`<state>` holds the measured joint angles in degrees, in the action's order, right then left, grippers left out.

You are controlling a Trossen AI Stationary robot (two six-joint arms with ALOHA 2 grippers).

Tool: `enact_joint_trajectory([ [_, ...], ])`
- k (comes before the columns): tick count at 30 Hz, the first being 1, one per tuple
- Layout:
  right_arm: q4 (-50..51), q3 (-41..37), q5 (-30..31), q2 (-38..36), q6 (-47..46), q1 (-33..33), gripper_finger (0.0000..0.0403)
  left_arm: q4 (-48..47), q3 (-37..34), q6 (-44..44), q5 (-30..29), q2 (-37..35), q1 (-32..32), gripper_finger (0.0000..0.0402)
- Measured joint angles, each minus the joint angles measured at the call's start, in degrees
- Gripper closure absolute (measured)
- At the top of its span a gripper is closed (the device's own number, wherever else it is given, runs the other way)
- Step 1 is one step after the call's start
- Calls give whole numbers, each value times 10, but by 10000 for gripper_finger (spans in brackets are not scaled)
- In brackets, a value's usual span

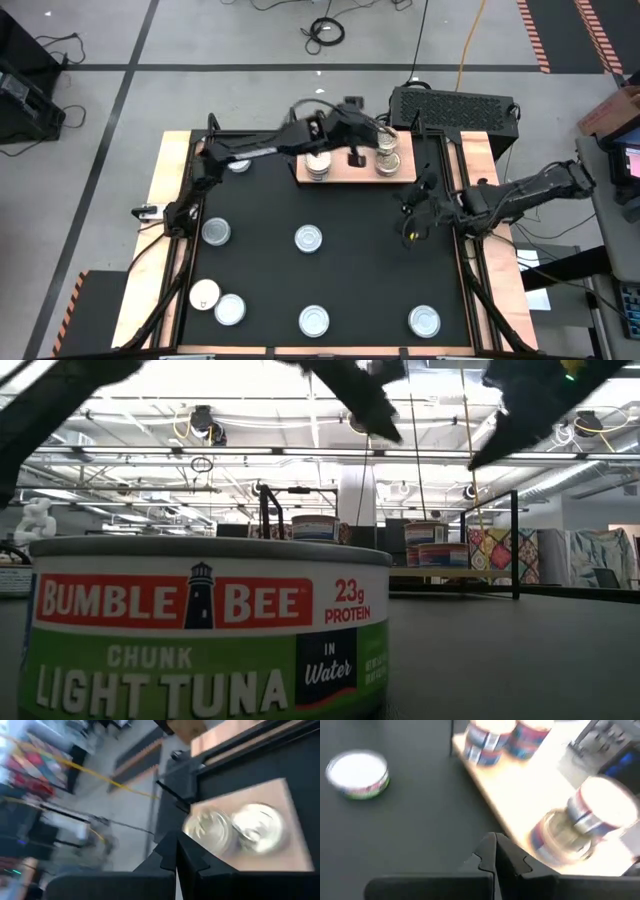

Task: Stack canned seafood by type on shelf
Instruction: Stack the blue pink tuna can on top of the other blue pink tuna can on the shelf

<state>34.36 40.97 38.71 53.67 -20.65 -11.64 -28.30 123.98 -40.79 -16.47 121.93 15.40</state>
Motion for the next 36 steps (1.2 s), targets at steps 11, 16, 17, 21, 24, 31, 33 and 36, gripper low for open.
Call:
enact_joint_trajectory([
  [11,3,149,-187,37,235,245,403,-104,-204,163,4,-286,-6,402],
  [16,17,166,-265,103,293,313,403,31,-476,235,-31,-451,-48,402],
  [17,17,166,-266,117,306,317,403,71,-533,243,-39,-480,-62,402],
  [21,17,166,-251,161,351,323,391,286,-742,251,-59,-574,-115,402],
  [24,17,166,-195,187,384,321,360,405,-848,229,-62,-610,-130,402],
  [31,16,166,-144,235,383,323,252,470,-941,225,-64,-624,-110,402],
  [33,11,166,-113,249,380,323,228,472,-949,226,-64,-620,-106,402],
  [36,11,166,-65,263,384,325,207,468,-956,238,-64,-621,-105,402],
])
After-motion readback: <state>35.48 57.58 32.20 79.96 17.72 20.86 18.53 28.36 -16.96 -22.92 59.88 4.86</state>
